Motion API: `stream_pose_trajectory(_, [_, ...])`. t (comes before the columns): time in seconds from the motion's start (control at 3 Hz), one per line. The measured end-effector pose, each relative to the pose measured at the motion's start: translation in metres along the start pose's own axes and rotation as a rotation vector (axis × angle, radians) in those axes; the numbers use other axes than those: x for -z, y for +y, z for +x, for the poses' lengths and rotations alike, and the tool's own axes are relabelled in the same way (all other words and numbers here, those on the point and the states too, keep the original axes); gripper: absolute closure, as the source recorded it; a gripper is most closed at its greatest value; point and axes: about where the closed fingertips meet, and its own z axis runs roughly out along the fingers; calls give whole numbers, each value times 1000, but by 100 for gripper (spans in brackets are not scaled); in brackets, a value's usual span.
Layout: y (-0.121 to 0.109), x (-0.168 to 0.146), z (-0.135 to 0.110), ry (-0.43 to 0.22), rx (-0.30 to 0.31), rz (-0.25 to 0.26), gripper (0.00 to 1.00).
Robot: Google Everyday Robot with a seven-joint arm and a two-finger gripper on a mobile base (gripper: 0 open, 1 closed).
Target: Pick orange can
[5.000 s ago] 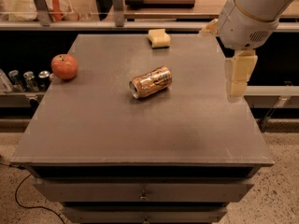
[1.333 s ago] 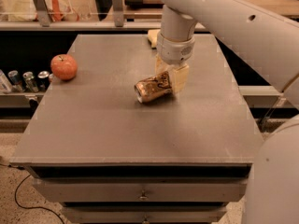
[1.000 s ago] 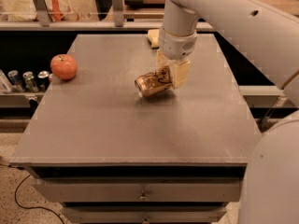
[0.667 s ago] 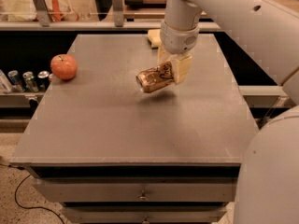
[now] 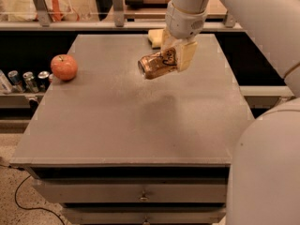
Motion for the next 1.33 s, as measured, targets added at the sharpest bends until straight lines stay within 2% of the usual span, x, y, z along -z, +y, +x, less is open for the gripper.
stream_pose_trajectory(0.33, [-9,19,2,-15,-16,54,100])
stream_pose_trajectory(0.67, [-14,29,3,-26,-30,83,100])
stream_pose_trajectory(1.33, [-15,33,3,-32,-36,91,100])
